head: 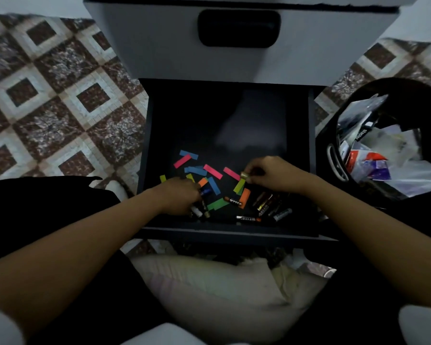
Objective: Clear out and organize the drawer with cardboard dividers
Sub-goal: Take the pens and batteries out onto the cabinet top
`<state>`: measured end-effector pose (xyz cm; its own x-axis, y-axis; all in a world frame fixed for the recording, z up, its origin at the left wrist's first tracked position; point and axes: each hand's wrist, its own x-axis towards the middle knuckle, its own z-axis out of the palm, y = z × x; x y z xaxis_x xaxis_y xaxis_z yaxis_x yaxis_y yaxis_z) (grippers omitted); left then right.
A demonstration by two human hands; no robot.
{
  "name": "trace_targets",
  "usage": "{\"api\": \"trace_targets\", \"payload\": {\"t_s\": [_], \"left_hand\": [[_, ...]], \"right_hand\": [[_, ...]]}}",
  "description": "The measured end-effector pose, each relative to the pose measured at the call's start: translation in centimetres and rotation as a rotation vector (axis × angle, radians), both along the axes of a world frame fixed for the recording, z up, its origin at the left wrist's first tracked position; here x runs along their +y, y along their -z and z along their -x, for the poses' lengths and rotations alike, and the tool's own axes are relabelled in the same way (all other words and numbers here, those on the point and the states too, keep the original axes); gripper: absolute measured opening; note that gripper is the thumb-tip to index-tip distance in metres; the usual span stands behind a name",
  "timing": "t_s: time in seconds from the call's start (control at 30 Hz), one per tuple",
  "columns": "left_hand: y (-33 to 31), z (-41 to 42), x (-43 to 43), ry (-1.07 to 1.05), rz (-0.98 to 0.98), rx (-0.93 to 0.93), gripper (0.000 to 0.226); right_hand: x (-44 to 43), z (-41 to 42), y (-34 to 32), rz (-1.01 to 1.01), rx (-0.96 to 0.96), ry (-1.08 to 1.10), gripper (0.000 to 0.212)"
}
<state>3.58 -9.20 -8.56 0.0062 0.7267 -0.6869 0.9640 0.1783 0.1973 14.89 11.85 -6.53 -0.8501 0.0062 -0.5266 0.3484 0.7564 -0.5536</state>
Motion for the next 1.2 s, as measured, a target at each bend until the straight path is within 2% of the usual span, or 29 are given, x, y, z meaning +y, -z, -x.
{"api": "trace_targets", "payload": {"t_s": [0.13, 0.33, 0.5, 0.63, 0.83, 0.97, 1.2], "left_hand": [[0.8, -0.5, -0.3, 0.019, -0.013, 0.039, 0.036], [0.9, -0.4, -0.5, -0.085, -0.043, -0.016, 0.033], [0.3, 0.7, -0.1, -0.38, -0.174, -0.262, 0.016], [-0.5, 1.8, -0.1, -0.499, -0.207, -0.29, 0.017], [-0.4, 2.1, -0.1, -0.537, -0.197, -0.279, 0.015], [-0.2, 2.2, -0.3, -0.536, -0.203, -0.267, 0.014], [0.3, 2.1, -0.3, -0.531, -0.172, -0.254, 0.012]], "right_hand": [[0.1, 0.0, -0.3, 0.056, -0.019, 0.06, 0.021], [0.1, 0.1, -0.6, 0.14, -0.073, 0.094, 0.023], [-0.9, -0.6, 0.0, 0.073, -0.173, -0.073, 0.025], [-2.6, -1.5, 1.1, 0.007, -0.245, -0.215, 0.023], [-3.9, -2.2, 1.6, -0.138, -0.205, -0.327, 0.019], [-4.4, -2.5, 1.5, -0.255, -0.167, -0.378, 0.024], [-4.2, -2.2, 1.6, -0.157, -0.194, -0.36, 0.023]]}}
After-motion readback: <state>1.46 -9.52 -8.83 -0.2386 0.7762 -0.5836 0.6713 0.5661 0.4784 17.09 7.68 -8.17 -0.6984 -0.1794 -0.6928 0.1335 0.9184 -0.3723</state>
